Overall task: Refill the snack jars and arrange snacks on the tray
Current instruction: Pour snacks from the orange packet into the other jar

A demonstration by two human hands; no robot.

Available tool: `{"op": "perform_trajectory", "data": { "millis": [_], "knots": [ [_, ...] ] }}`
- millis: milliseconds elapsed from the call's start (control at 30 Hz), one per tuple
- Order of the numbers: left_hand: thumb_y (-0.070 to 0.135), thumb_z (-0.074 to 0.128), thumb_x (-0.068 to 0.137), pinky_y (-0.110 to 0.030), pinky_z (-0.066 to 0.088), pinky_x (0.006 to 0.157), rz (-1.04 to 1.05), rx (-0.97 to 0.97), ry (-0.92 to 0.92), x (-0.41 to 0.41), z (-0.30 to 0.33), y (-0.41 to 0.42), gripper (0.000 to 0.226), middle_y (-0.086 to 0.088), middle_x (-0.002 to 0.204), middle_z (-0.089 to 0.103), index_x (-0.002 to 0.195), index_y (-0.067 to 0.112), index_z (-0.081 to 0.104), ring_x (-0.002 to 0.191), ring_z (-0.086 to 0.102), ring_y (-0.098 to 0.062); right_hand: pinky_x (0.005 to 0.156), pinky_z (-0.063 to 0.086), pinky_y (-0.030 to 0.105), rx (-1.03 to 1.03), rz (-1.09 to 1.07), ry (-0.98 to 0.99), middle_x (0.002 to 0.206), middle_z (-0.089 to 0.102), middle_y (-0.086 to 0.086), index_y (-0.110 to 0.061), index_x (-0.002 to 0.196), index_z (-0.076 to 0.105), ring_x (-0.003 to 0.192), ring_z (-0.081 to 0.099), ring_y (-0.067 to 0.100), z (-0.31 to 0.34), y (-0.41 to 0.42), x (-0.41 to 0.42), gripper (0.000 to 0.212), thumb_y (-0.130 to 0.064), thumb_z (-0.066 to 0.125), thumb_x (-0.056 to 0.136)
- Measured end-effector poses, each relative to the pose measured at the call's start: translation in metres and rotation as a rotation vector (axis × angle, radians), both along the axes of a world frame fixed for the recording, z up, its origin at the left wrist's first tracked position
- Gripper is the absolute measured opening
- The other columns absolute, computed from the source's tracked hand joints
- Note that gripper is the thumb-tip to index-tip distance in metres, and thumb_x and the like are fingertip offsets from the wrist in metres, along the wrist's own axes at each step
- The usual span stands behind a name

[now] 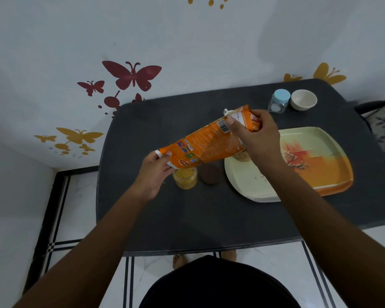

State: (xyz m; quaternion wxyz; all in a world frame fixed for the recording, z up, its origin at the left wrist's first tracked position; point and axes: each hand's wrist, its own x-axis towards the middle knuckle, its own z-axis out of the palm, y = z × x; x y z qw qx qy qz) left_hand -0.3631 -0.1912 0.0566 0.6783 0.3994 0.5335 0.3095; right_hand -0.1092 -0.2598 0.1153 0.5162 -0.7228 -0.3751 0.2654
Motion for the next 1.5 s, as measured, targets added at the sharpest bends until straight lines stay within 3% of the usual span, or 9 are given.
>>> {"op": "perform_trajectory", "data": {
  "millis": [200,533,633,867,1233,1500],
  "knots": [
    [0.020,0.056,0.106,-0.038,0.055,0.100,0.011,-0.008,-0.011,0.000,-0.001,0.000,0.029,-0.008,0.122,0.074,0.132,0.008,0.057,0.112,0.072,-0.019,0.078,0.051,0.020,-0.010,0.005,-0.004,0.119,0.058,-0.011,-0.031,0.130,0.050,0.102,0.060,0.005,0.000,0.002,0.002,0.065,-0.062,0.076,0.078],
    [0.022,0.056,0.105,-0.042,0.053,0.105,0.024,-0.036,0.019,-0.002,-0.005,0.001,0.023,-0.005,0.119,0.075,0.126,0.013,0.060,0.111,0.072,-0.018,0.074,0.050,0.018,-0.031,0.078,-0.010,0.115,0.057,-0.015,-0.031,0.128,0.050,0.101,0.060,0.003,0.005,0.015,0.007,0.063,-0.059,0.077,0.078],
    [0.022,0.057,0.105,-0.041,0.055,0.102,0.038,-0.037,0.036,-0.006,-0.007,0.000,0.019,-0.002,0.115,0.077,0.122,0.016,0.062,0.108,0.074,-0.016,0.084,0.056,0.027,-0.055,0.117,-0.013,0.123,0.059,-0.007,-0.025,0.133,0.050,0.109,0.061,0.009,0.005,0.020,0.006,0.066,-0.056,0.077,0.081],
    [0.023,0.055,0.107,-0.042,0.053,0.106,0.060,-0.011,0.089,-0.007,-0.011,-0.007,0.030,-0.007,0.124,0.073,0.133,0.008,0.057,0.115,0.071,-0.020,0.099,0.056,0.042,-0.093,0.173,-0.049,0.131,0.058,0.001,-0.021,0.136,0.051,0.117,0.060,0.016,0.008,0.036,0.008,0.067,-0.054,0.076,0.083],
    [0.022,0.053,0.107,-0.044,0.051,0.108,0.081,0.005,0.096,-0.003,-0.011,-0.018,0.035,-0.013,0.131,0.067,0.136,0.003,0.051,0.121,0.067,-0.024,0.098,0.056,0.044,-0.065,0.309,-0.102,0.131,0.059,0.002,-0.020,0.133,0.056,0.116,0.061,0.016,0.016,0.061,0.019,0.060,-0.050,0.076,0.085],
    [0.023,0.054,0.106,-0.045,0.051,0.108,0.134,0.027,0.094,-0.004,-0.016,-0.032,0.035,-0.014,0.131,0.067,0.133,0.001,0.051,0.121,0.067,-0.025,0.101,0.055,0.040,-0.095,0.397,-0.125,0.135,0.057,0.001,-0.021,0.139,0.053,0.119,0.059,0.015,0.023,0.075,0.014,0.066,-0.051,0.076,0.084]
  ]
}}
